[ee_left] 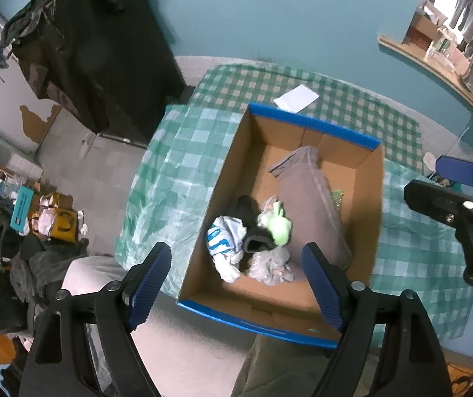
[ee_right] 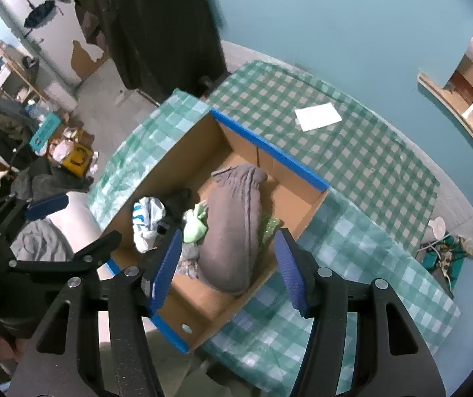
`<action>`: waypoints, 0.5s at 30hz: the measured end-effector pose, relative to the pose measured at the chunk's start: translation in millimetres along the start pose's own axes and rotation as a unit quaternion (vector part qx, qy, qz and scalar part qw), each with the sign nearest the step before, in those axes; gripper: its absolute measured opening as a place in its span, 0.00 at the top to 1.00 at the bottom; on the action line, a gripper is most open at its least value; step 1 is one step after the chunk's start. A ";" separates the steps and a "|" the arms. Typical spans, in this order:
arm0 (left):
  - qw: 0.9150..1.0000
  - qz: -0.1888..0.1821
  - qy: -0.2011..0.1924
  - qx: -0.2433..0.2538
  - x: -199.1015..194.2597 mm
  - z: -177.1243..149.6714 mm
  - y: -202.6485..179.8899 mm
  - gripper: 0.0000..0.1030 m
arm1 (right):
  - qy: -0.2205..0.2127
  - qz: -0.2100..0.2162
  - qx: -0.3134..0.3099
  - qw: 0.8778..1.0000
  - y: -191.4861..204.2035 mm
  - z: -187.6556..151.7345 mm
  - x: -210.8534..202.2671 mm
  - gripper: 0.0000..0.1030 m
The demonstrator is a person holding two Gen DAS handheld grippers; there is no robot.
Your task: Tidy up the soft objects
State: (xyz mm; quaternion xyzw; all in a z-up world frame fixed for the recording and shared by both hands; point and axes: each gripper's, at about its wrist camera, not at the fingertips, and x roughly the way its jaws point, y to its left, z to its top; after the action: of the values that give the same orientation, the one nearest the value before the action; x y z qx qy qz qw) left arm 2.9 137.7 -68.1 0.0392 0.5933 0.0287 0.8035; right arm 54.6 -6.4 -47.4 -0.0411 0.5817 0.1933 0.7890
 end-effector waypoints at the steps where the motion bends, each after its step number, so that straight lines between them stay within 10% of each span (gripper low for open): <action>1: 1.000 0.001 -0.003 0.000 -4.3 0.7 -1.5 0.16 | -0.002 0.000 0.001 1.000 -1.1 -0.4 -3.9 0.42; 15: 0.999 -0.003 -0.048 0.020 -52.5 4.9 -27.3 0.13 | -0.038 0.004 0.011 0.999 -15.8 -9.7 -49.3 0.41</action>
State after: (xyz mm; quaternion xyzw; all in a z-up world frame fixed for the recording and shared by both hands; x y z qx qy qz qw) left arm -7.9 105.5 -19.4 0.0547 0.5547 0.0122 0.8302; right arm 39.2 -36.5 -7.0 -0.0223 0.5533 0.1910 0.8105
